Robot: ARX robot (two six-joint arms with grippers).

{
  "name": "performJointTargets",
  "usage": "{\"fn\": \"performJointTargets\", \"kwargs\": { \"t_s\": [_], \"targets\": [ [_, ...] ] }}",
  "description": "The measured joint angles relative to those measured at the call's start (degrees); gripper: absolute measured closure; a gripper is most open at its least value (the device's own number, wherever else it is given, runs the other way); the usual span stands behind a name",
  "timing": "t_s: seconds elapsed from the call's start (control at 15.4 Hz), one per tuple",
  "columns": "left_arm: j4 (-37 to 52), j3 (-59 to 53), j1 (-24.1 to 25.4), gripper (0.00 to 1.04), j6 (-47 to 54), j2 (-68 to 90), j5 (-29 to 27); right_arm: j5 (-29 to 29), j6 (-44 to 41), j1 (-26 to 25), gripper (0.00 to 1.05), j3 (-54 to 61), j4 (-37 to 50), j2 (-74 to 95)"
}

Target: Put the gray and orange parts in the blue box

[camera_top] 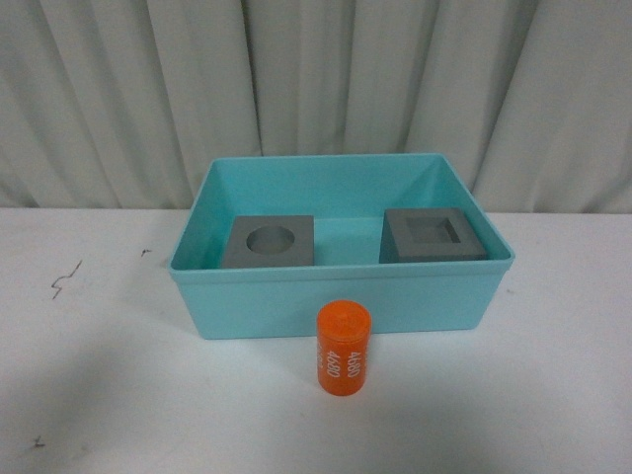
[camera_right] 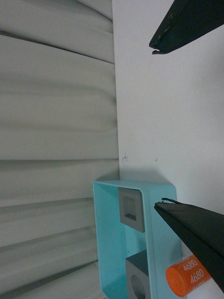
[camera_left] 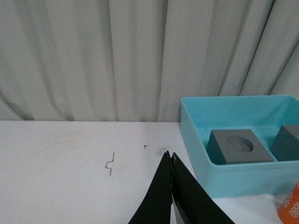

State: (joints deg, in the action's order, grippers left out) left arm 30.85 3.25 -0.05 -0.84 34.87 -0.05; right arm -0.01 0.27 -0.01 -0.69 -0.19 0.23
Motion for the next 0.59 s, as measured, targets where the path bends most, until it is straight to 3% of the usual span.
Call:
{"fn": "performJointTargets", "kwargs": {
  "t_s": [0.59],
  "targets": [
    [-13.4,-2.7,0.0,1.03,0.0,-17.6,0.0,0.0,0.0,0.0,0.06,0.0,0.0,0.0]
  ]
}}
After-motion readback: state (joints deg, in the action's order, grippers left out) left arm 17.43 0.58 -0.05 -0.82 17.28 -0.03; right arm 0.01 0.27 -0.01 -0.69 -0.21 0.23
